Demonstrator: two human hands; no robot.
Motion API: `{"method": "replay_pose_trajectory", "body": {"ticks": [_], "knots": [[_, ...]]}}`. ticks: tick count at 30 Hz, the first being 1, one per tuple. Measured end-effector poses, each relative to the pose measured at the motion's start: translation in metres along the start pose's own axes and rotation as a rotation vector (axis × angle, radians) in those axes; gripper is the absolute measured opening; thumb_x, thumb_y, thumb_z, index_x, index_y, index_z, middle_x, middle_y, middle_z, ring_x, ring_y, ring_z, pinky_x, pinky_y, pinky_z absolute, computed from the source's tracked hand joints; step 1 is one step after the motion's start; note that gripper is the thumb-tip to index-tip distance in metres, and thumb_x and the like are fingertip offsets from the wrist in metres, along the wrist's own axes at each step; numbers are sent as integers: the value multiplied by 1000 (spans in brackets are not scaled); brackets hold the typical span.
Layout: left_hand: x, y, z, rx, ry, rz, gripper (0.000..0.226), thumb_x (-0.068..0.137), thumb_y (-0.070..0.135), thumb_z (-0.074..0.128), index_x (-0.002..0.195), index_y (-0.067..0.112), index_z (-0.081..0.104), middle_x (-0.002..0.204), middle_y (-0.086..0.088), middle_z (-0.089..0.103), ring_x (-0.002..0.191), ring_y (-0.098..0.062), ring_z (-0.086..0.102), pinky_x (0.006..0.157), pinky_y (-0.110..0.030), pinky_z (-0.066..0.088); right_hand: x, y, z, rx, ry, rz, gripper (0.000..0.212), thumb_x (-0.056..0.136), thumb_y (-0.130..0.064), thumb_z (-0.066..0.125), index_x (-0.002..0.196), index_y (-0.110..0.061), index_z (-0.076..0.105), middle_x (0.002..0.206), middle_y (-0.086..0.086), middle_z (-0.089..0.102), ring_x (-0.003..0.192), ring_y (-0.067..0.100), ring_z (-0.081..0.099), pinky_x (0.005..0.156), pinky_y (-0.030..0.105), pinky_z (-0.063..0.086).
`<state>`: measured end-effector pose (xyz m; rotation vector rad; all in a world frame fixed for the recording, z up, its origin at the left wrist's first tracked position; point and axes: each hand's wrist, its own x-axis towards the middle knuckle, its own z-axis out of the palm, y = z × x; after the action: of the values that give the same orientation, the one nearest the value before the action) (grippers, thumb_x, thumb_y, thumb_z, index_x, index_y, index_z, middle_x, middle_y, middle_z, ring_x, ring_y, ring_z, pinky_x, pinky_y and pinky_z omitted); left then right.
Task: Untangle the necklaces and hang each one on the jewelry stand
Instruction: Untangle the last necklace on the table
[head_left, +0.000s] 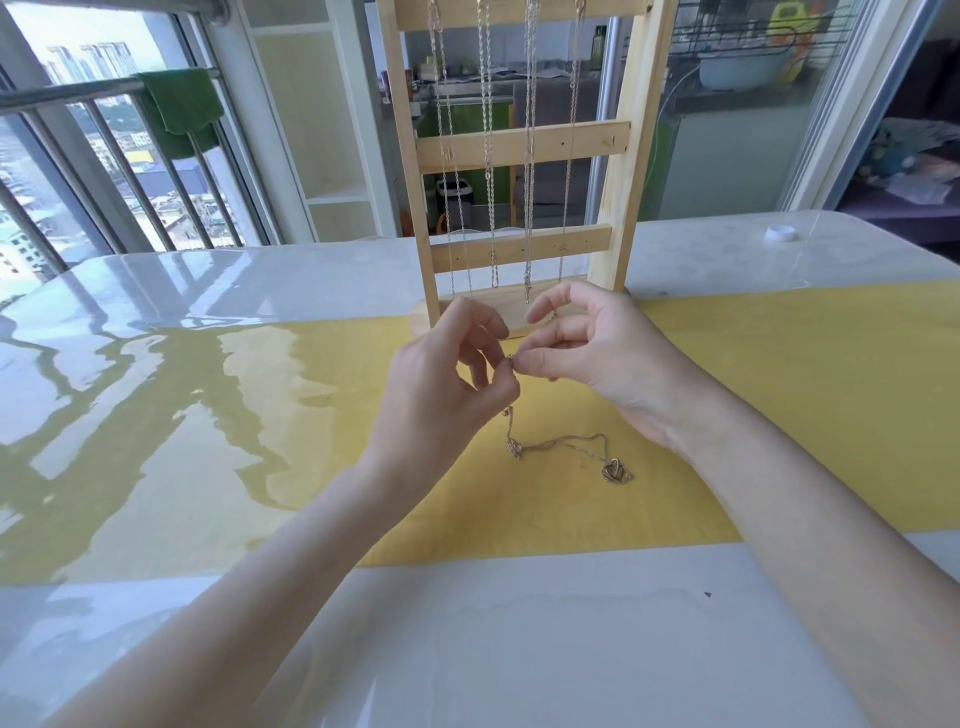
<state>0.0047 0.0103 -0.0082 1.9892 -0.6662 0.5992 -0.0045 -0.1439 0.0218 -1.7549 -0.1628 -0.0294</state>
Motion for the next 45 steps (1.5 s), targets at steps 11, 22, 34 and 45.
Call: {"method": "replay_pose_trajectory", "body": {"ticks": [11,22,34,45], "knots": [[-1,-2,0,123,0,85,5,74,7,65,79,8,66,66,10,61,68,-3,60,59,-18,51,2,3,1,-56,24,8,32,78,-3,72,96,-18,50,73,-3,70,60,7,54,70,25,43],[5,3,-5,-382,-240,-508,11,88,3,63,79,3,69,68,-5,70,66,-7,67,56,-17,52,0,3,-9,-136,-71,-3,38,77,-5,76,102,-19,51,71,-3,70,69,7,61,79,26,49],[5,3,-5,-112,-299,-348,11,85,3,63,75,6,67,62,2,66,59,-7,64,58,-21,56,-2,9,0,-162,-91,58,38,76,3,69,97,-19,46,74,-1,65,61,8,51,70,25,43],[1,-2,-4,-131,-308,-342,16,84,0,56,69,7,60,53,11,58,49,-10,56,55,-35,57,-3,11,3,-119,-154,68,35,78,5,64,98,-16,46,74,-3,61,70,14,47,72,25,41]]}}
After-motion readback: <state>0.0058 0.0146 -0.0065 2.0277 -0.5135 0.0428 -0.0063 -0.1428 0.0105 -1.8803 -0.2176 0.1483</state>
